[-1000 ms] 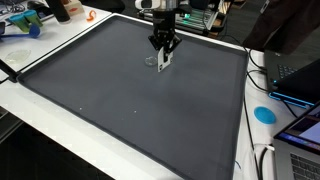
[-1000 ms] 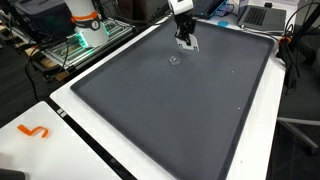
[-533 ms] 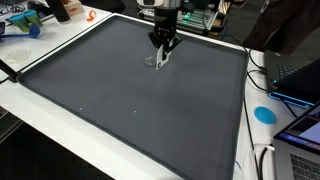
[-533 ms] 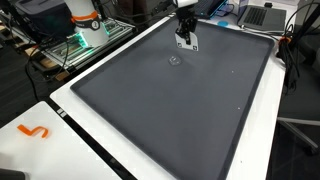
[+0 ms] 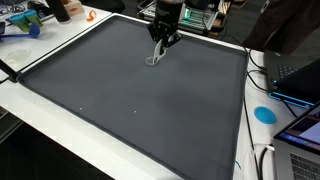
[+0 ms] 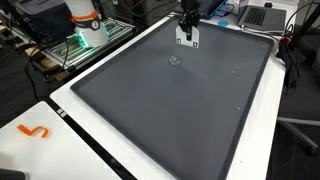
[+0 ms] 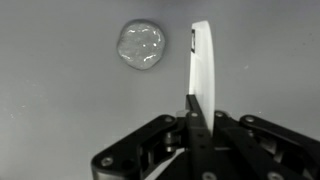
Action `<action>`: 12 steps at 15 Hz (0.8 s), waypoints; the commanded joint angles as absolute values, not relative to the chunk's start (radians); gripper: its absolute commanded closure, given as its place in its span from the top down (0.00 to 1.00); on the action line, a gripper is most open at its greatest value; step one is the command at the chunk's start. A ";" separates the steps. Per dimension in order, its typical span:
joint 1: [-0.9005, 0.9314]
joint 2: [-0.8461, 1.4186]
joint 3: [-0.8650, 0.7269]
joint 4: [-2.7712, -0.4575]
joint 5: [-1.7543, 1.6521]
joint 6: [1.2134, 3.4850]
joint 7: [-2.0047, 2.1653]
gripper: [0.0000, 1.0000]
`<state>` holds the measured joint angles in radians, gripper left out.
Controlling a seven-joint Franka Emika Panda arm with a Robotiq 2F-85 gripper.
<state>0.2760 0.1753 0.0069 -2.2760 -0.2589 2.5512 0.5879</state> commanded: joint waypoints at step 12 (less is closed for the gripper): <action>0.230 0.166 0.046 -2.100 -0.299 2.152 0.612 0.01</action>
